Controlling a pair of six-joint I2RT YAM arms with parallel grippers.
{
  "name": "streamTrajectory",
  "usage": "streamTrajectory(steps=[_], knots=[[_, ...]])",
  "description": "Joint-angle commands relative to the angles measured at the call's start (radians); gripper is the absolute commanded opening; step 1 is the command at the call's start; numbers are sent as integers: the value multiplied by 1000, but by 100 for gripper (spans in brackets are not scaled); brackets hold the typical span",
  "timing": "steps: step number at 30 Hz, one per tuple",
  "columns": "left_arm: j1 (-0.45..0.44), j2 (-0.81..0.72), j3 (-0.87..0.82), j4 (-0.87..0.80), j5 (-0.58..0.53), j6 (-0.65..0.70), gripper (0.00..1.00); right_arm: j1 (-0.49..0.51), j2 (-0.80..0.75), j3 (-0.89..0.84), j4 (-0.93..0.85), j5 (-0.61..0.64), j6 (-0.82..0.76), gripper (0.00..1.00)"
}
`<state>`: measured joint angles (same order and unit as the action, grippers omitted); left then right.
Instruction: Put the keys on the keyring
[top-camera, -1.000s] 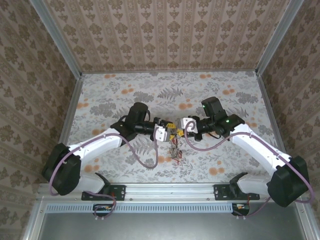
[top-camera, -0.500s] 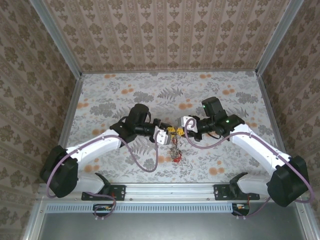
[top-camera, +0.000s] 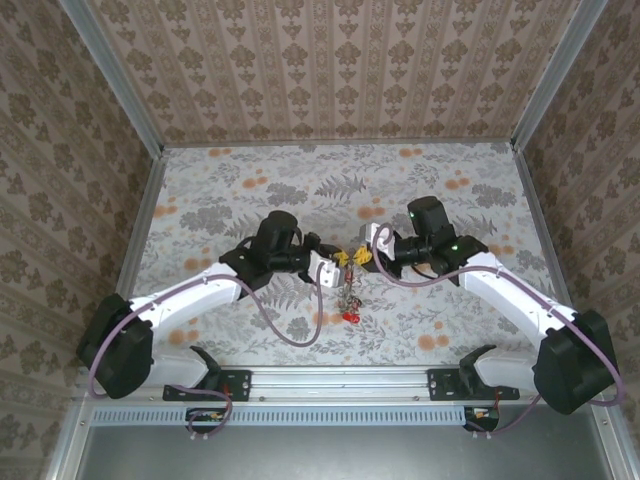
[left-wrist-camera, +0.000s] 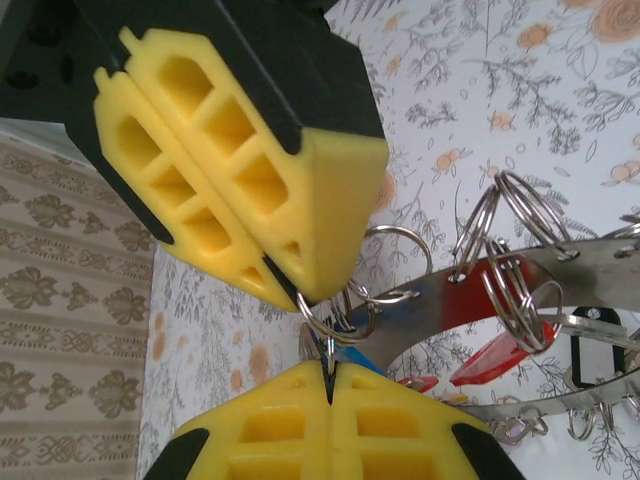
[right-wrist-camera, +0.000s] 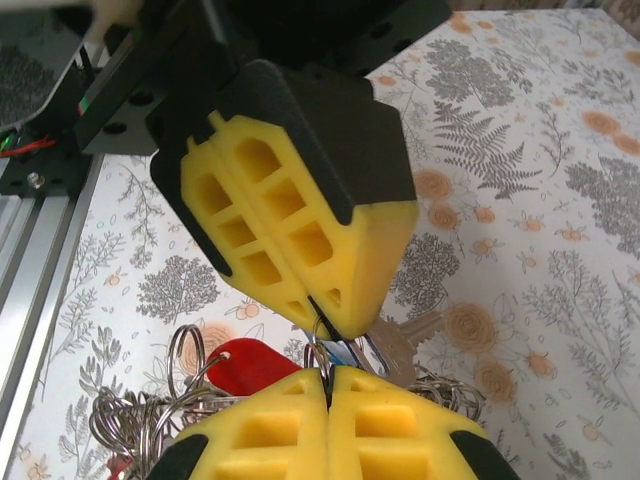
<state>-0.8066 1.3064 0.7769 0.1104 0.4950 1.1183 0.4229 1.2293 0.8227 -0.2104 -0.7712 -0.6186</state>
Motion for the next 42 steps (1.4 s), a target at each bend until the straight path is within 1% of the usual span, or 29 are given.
streamTrajectory(steps=[1, 6, 10, 11, 13, 15, 16, 18, 20, 22, 26, 28, 30, 38, 42], knots=[[-19, -20, -43, 24, -47, -1, 0, -18, -42, -16, 180, -28, 148, 0], [-32, -22, -68, 72, -93, -31, 0, -31, -57, -64, 319, 15, 278, 0], [-31, -18, -73, 99, -76, -95, 0, -33, -62, -115, 458, 37, 382, 0], [-31, -15, -71, 115, -64, -140, 3, -33, -62, -129, 498, 39, 405, 0], [-17, -2, -53, 138, -3, -268, 16, -31, -63, -155, 566, 48, 438, 0], [22, 15, -35, 185, 111, -474, 23, -28, -66, -173, 597, 53, 448, 0], [36, 15, -38, 197, 163, -520, 25, -28, -70, -176, 595, 53, 445, 0], [56, 2, -63, 240, 202, -588, 30, -28, -77, -189, 611, 49, 433, 0], [96, -20, -84, 279, 257, -655, 34, -28, -82, -194, 611, 39, 416, 0], [136, -47, -83, 269, 315, -709, 37, -29, -83, -195, 609, 14, 384, 0], [193, -85, -31, 128, 400, -725, 38, -25, -82, -189, 594, -46, 303, 0], [210, -89, 3, 48, 423, -713, 39, -20, -78, -174, 569, -72, 254, 0], [216, -87, 26, 0, 435, -699, 38, -18, -73, -160, 551, -86, 221, 0], [194, -42, 44, 7, 464, -682, 37, -4, -51, -146, 590, -92, 222, 0], [177, -7, 74, -35, 458, -649, 37, 5, -47, -143, 600, -107, 215, 0]])
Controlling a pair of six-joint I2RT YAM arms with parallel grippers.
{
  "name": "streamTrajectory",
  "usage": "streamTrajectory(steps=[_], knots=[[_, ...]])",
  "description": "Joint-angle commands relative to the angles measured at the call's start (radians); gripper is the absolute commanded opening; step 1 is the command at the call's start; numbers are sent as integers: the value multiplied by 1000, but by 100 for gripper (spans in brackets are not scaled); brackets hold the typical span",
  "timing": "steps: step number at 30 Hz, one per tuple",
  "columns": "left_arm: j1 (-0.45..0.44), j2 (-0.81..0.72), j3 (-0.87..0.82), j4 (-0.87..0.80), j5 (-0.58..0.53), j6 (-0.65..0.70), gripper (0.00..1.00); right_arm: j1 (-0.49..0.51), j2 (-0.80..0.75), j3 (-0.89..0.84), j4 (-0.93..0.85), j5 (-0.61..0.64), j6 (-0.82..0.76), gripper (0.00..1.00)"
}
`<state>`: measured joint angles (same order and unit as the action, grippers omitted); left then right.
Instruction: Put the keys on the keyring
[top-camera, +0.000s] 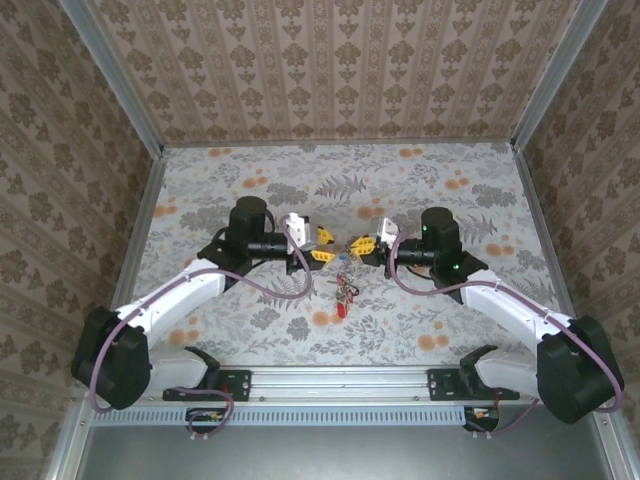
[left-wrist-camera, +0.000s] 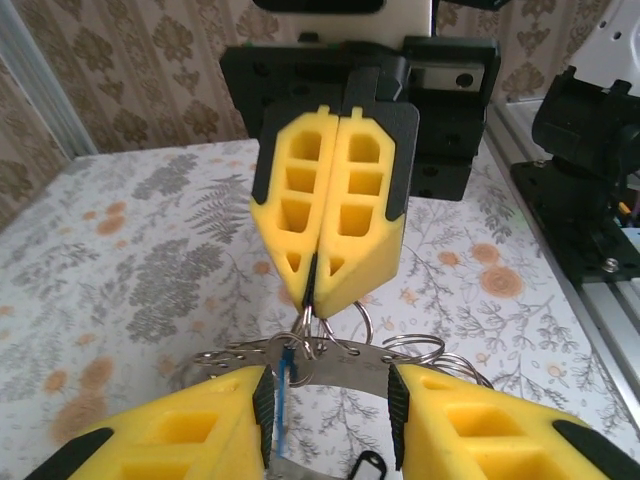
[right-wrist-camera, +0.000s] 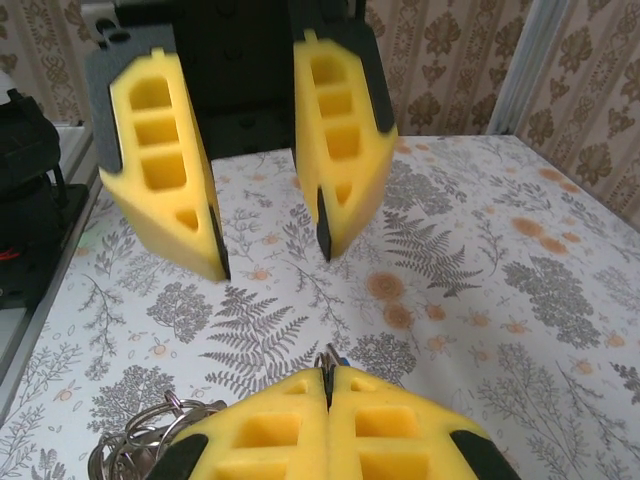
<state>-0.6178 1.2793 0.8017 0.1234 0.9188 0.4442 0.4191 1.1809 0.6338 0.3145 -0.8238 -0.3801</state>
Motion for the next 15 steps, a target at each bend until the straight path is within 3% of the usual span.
streamTrajectory(steps=[1, 15], knots=[[-15, 27, 57, -57, 33, 33, 37, 12, 2, 46, 74, -55, -26, 0], [-45, 90, 82, -85, -8, 66, 36, 26, 19, 55, 72, -59, -37, 0]])
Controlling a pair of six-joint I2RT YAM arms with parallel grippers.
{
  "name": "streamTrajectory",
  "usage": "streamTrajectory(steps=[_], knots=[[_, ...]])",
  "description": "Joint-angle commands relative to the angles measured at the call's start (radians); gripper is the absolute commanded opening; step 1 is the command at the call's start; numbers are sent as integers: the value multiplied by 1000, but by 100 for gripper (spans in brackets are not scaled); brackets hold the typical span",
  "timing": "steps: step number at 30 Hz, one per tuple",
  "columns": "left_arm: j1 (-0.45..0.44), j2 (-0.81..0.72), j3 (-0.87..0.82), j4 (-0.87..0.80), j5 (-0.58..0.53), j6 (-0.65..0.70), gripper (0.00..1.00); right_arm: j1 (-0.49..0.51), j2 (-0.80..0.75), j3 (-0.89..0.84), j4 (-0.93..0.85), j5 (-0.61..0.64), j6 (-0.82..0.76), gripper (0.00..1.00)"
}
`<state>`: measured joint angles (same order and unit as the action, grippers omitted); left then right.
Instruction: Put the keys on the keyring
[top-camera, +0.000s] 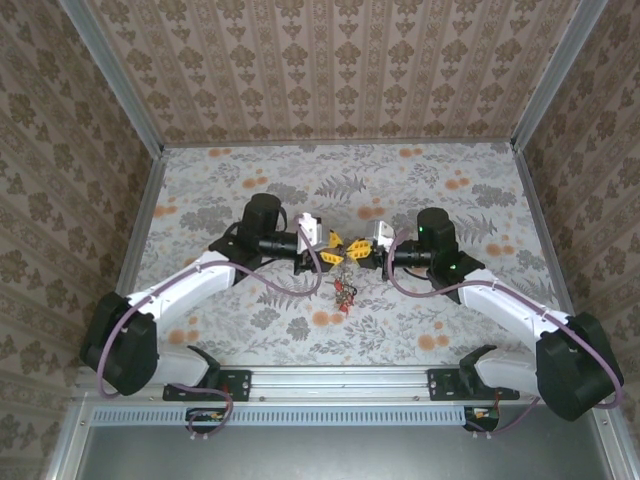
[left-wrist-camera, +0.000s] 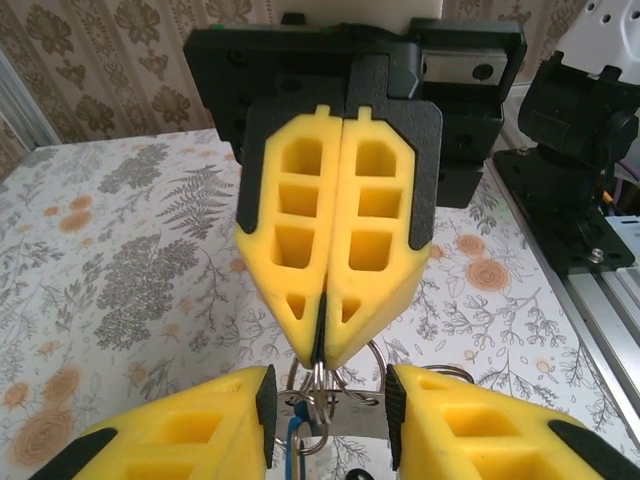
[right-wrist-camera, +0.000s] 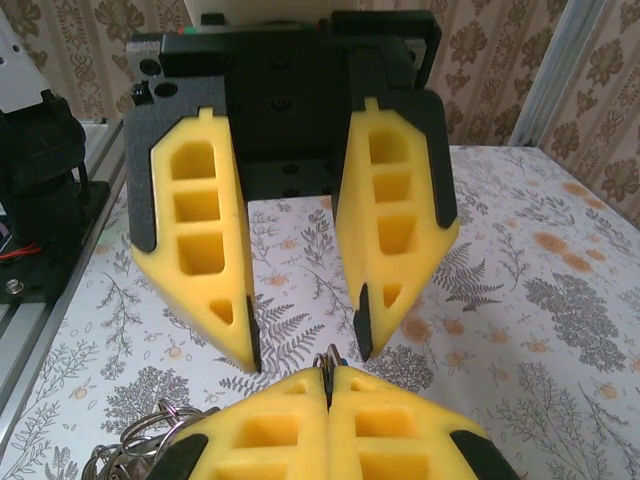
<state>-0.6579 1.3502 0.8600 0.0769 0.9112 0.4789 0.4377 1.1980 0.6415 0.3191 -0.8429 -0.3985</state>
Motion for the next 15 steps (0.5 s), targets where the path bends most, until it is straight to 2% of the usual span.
streamTrajectory(steps=[1, 4, 8, 13, 15], knots=[[-8, 24, 22, -42, -4, 34, 35, 7, 2, 47, 68, -40, -20, 0], [-6, 37, 13, -52, -14, 49, 33, 7, 3, 47, 64, -40, -20, 0], [-5, 36, -6, -21, -30, 54, 15, 9, 14, 55, 62, -48, -17, 0], [-3, 20, -5, 9, -43, 51, 11, 14, 21, 71, 15, -44, -54, 0], [-2, 17, 0, -2, -39, 57, 1, 16, 21, 72, 4, -37, -66, 0]])
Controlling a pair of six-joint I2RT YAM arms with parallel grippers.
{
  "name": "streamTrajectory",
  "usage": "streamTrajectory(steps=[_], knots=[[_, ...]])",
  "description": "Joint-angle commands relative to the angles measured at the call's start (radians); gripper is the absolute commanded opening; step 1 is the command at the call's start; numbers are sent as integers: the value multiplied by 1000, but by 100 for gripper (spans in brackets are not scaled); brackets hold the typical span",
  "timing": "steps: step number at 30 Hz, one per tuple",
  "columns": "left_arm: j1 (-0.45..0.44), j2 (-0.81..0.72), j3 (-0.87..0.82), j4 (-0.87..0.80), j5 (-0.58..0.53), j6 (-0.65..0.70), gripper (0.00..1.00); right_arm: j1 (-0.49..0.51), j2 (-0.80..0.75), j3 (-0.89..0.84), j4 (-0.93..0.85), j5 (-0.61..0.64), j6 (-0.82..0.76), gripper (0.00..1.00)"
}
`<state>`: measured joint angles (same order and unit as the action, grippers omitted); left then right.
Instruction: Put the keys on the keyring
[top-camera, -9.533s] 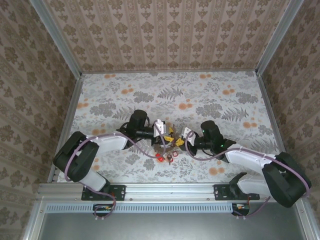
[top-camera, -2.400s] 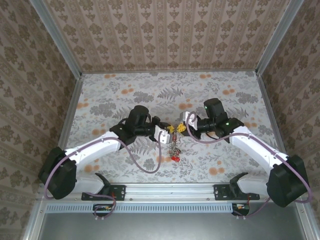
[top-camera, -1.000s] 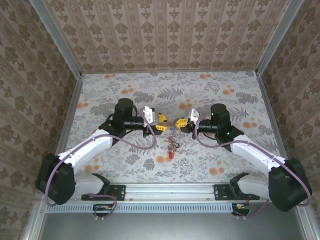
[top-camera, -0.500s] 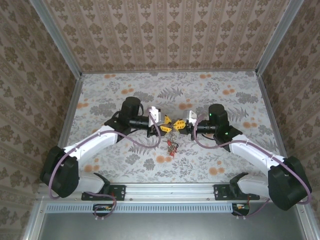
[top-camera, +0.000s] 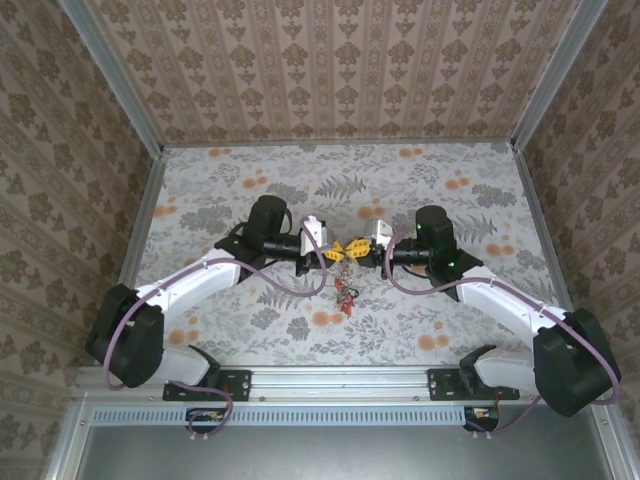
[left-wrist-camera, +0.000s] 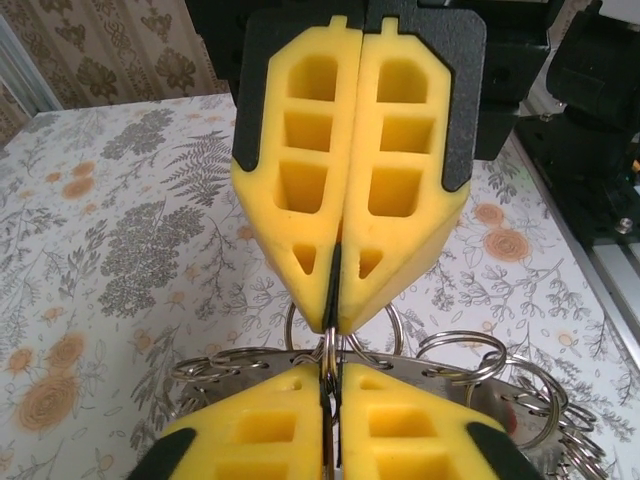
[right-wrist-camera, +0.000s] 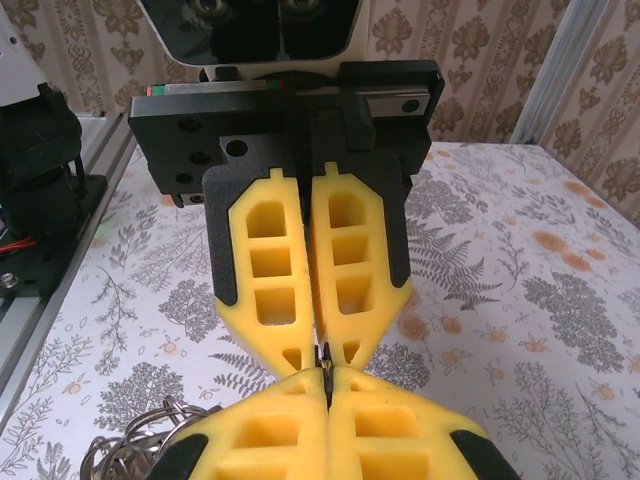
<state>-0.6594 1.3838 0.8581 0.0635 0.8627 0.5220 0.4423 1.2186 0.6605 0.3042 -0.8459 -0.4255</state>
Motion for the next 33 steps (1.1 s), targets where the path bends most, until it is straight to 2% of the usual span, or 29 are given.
streamTrajectory(steps=[1, 4, 7, 10, 12, 18, 20, 23, 28, 33], knots=[[0, -20, 7, 0, 13, 19, 0, 12, 1, 54, 8, -28, -46, 0], [1, -28, 2, -8, -10, 16, 0, 11, -9, 70, -89, -5, -106, 0], [1, -55, -14, -5, -78, 21, 0, 10, -23, 114, -266, 19, -208, 0], [-15, -75, -7, -67, -182, 75, 0, 8, -28, 162, -433, 43, -281, 20], [-32, -78, 19, -138, -252, 123, 0, 8, -24, 202, -540, 63, -319, 26], [-93, -68, 105, -312, -384, 220, 0, 13, -9, 319, -779, 171, -390, 27], [-105, -62, 124, -345, -401, 237, 0, 18, -4, 336, -801, 202, -396, 24], [-108, -65, 134, -344, -391, 237, 0, 21, 4, 330, -775, 184, -390, 20], [-108, -71, 141, -335, -373, 236, 0, 46, 30, 315, -728, 160, -375, 26], [-107, -73, 149, -338, -366, 241, 0, 87, 68, 328, -720, 202, -377, 25]])
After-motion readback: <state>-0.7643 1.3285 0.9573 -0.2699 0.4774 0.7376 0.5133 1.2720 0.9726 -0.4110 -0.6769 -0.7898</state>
